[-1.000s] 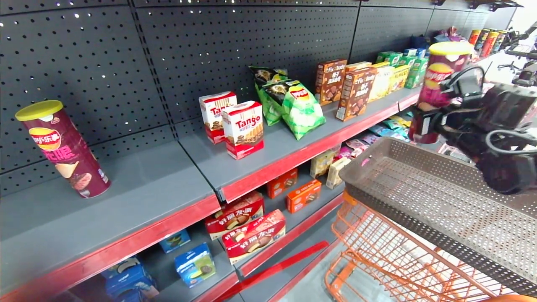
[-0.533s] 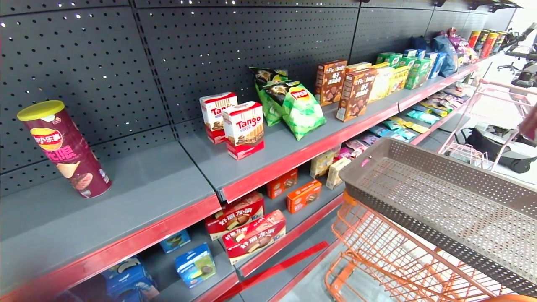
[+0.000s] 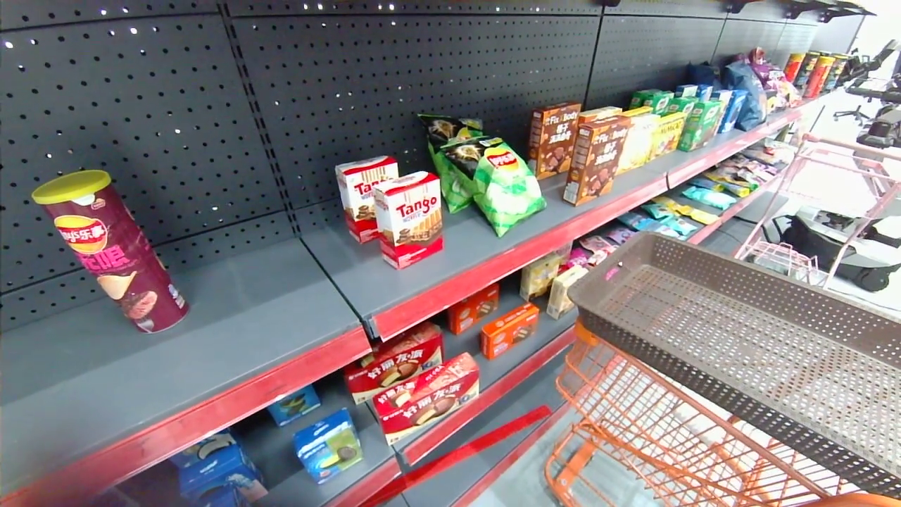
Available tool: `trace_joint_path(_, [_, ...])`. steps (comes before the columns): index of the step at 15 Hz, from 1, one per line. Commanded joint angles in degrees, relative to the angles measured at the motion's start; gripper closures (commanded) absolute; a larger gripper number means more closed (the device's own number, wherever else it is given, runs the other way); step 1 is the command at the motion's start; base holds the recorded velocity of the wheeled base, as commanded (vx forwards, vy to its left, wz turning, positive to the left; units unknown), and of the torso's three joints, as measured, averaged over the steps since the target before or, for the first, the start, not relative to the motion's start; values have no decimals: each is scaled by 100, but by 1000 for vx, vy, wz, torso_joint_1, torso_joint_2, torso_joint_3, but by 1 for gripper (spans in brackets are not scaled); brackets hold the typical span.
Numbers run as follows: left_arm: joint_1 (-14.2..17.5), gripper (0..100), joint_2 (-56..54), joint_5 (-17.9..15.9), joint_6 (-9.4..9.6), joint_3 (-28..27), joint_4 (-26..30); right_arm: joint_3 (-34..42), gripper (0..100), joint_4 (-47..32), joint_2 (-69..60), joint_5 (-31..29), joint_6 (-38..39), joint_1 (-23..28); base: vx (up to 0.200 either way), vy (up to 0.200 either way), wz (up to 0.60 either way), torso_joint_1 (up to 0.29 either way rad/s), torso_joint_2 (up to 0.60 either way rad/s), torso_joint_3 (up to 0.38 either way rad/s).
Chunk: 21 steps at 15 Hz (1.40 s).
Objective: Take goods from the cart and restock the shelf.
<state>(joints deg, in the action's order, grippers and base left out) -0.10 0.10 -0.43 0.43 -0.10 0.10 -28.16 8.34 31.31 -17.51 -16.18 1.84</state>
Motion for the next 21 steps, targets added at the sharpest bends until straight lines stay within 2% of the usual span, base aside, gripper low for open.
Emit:
trace_joint_path(1, [1, 100, 8, -1, 1, 1, -1, -40, 100, 1, -213, -16, -17, 44, 0, 0, 0, 0, 0, 0])
trace_joint_path(4, [1, 100, 8, -10, 28, 1, 8, -111, 100, 1, -98, 37, -35, 36, 0, 0, 0, 0, 0, 0])
trace_joint_path(5, [1, 100, -1, -36, 107, 1, 8, -23, 100, 19, -98, 45, -35, -26, 0, 0, 0, 0, 0, 0])
trace_joint_path(8, [1, 100, 8, -1, 10, 1, 8, 21, 100, 36, -107, 107, -61, -52, 0, 0, 0, 0, 0, 0])
trace_joint_path(11, [1, 100, -1, -19, 45, 1, 8, 311, 100, 449, -221, 212, -615, -307, 0, 0, 600, -2, 2, 1])
trace_joint_path(19, [1, 100, 8, -36, 80, 1, 8, 399, 100, 493, -239, 212, -632, -369, 0, 0, 600, 2, -1, 1])
trace_joint_path(21, [1, 100, 8, -36, 89, 1, 8, 399, 100, 493, -248, 212, -632, -369, 0, 0, 0, 0, 0, 0])
